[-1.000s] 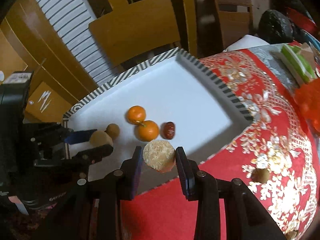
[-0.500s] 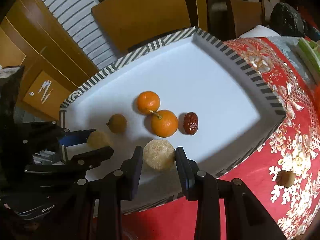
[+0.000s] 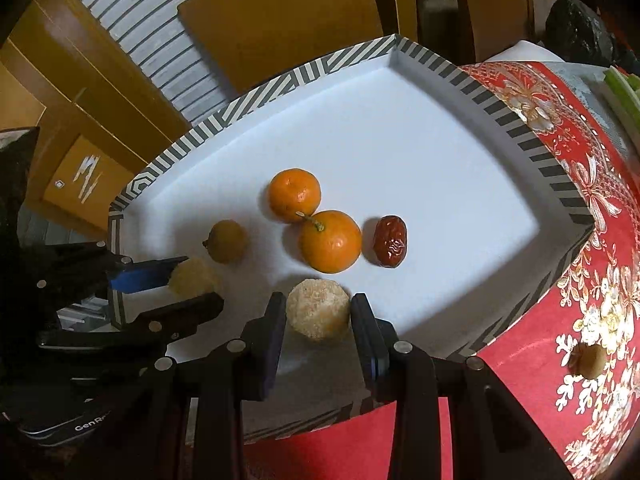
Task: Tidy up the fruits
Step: 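Open the left gripper on the tray while the right gripper releases its beige piece, then move both grippers back over the row of fruits on the tablecloth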
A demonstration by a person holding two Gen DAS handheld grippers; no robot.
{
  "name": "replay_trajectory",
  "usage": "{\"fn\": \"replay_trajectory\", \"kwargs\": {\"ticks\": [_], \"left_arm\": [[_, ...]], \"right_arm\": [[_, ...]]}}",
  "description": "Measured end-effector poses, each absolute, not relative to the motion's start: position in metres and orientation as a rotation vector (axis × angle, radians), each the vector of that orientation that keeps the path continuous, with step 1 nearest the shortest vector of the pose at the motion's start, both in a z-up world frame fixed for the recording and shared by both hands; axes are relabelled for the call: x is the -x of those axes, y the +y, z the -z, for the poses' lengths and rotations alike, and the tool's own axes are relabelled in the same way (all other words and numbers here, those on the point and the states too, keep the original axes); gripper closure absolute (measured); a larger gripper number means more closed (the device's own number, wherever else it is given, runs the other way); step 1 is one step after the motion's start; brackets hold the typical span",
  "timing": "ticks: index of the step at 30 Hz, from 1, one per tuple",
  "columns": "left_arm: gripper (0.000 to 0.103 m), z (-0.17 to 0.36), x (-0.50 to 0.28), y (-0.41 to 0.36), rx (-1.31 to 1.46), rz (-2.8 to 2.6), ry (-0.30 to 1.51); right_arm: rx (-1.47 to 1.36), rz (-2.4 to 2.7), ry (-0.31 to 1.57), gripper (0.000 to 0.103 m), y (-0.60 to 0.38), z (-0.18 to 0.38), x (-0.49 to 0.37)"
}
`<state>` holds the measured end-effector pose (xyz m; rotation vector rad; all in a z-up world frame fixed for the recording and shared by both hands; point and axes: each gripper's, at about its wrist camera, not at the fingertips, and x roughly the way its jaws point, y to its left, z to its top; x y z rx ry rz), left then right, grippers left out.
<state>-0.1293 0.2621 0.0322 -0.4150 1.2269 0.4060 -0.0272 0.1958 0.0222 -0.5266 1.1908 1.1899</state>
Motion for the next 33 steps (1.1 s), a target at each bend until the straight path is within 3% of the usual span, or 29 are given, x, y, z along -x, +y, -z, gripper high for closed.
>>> {"fn": "replay_trajectory", "kwargs": {"ticks": [6,8,12,15,17,33], "left_arm": [[0.071,-0.031,0.128,0.265,0.429,-0.412,1.234],[0.06,-0.031,0.128,0.266,0.432,-0.415,1.231],[0.053,-0.033,0.129,0.267,0.437,-0.435,1.228],[0.041,-0.036,0.131,0.269,0.438,-0.455,1.224],[0.038,-0.04,0.132,0.268,0.424,-0.461,1.22],[0.024,-0.087,0.105,0.232,0.305,-0.425,1.137]], "right_arm": [[0.516,-1.186,1.198,0.065,0.195,-0.022,0.027],[0.51,-1.189,1.204,0.065,0.194,-0.023,0.027],[0.506,-1.185,1.196,0.065,0.192,-0.028,0.026],[0.488,-1.179,1.19,0.065,0.188,-0.033,0.022],[0.479,-1.177,1.179,0.059,0.185,-0.037,0.022],[0.367,-1.086,1.068,0.043,0.123,-0.088,-0.001]]}}
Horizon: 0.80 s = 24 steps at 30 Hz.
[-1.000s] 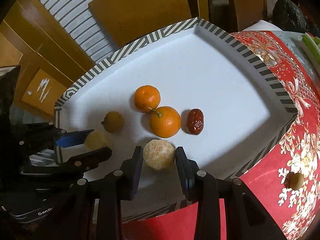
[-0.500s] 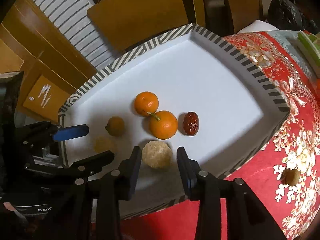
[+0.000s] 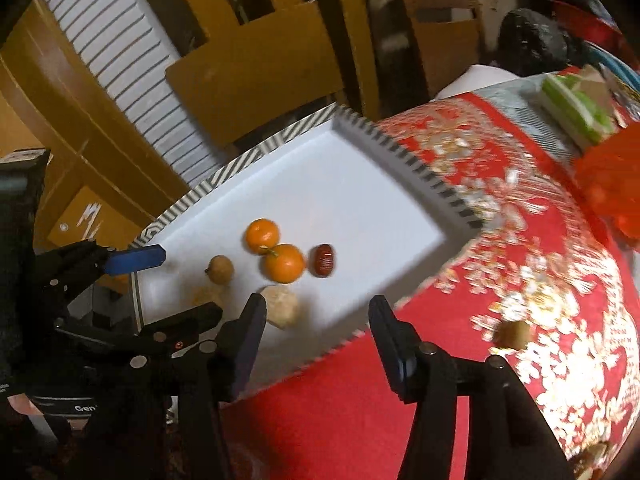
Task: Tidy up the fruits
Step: 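Move both grippers back over the row of fruits on the tablecloth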
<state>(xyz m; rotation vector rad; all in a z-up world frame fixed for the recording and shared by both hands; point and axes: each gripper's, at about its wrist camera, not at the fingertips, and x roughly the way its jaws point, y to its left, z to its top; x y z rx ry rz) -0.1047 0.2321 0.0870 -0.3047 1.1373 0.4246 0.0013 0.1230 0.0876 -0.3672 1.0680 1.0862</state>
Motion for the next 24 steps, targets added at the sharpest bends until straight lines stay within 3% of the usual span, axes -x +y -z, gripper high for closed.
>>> {"fn": "replay_trajectory", "kwargs": {"ticks": [24], "left_arm": [[0.019,-0.094,0.001,0.12,0.188,-0.144,1.146]], "right_arm": [[0.131,-0.705,1.112,0.034,-0.084,-0.082,-0.046]]}}
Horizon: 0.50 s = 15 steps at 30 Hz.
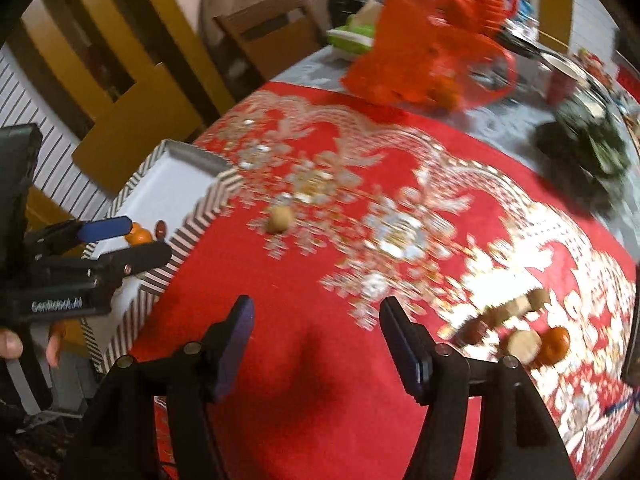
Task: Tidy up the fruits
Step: 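Move both grippers back over the row of fruits on the tablecloth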
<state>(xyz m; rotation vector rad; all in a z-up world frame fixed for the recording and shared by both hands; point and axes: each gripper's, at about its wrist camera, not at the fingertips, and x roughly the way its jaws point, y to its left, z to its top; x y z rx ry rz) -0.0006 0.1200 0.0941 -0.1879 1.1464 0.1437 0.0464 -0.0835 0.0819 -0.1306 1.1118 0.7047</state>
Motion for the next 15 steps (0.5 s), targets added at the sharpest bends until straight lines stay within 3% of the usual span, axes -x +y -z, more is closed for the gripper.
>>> {"fn": "replay_trajectory", "kwargs": {"ticks": [15], "left_arm": [[0.018,-0.071,-0.048,0.063,0.139,-0.055,1.198]], "right_arm": [[-0.013,-0.498,1.171,0.033,-0.192,-0.059,-0.055]]}}
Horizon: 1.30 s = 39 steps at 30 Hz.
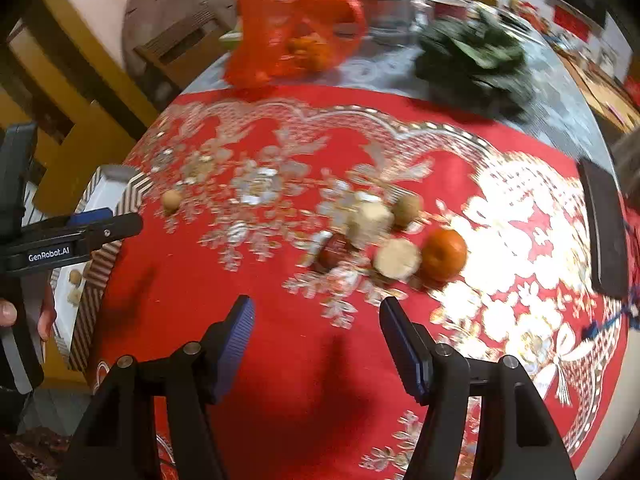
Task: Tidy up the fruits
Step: 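Move both grippers back over the row of fruits on the tablecloth, then grasp a brown round fruit with the left gripper while the right gripper grasps a red date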
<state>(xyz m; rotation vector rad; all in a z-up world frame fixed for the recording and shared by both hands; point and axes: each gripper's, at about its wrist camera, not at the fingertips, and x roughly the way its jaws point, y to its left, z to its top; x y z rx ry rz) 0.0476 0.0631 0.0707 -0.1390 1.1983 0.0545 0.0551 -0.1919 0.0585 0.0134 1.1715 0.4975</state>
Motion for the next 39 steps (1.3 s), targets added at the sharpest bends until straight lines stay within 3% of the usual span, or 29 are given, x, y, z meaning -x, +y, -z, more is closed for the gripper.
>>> {"fn": "replay_trajectory", "kwargs": {"ticks": [6,8,12,16,21,25,36,37,39], "left_arm": [[0.018,-0.062,-0.059,0.061,0.152,-0.054,1.224],[0.018,-0.058,-0.062,0.066,0.171,-0.061,1.234],[0.018,-0.055,-0.067,0.072,0.167,-0.073,1.24],[0.018,-0.051,-0.071,0.076,0.17,-0.076,1.25],[0.018,-0.046,-0.079,0.08,0.181,-0.082,1.256],[0.018,-0.04,-0.086,0.082,0.194,-0.086,1.264],[0.018,-0.025,-0.102,0.089,0.267,-0.11,1.276],[0.021,-0.023,-0.102,0.089,0.274,-0.111,1.281],[0.046,-0.017,-0.102,0.089,0.27,-0.096,1.304]], "right_arm": [[-0.077,-0.535,1.159,0.035,-0.188,-0.055,-0.066],[-0.076,-0.54,1.164,0.048,-0.18,-0.051,-0.072],[-0.054,-0.51,1.177,0.049,-0.169,-0.04,-0.084],[-0.074,-0.497,1.204,0.06,-0.166,-0.028,-0.093],[-0.07,-0.478,1.216,0.063,-0.164,-0.018,-0.101],[-0.005,-0.499,1.223,0.08,-0.158,-0.018,-0.102],[0.032,-0.544,1.229,0.08,-0.158,-0.017,-0.1],[0.03,-0.543,1.225,0.08,-0.158,-0.017,-0.099],[0.015,-0.555,1.222,0.08,-0.159,-0.016,-0.099]]}}
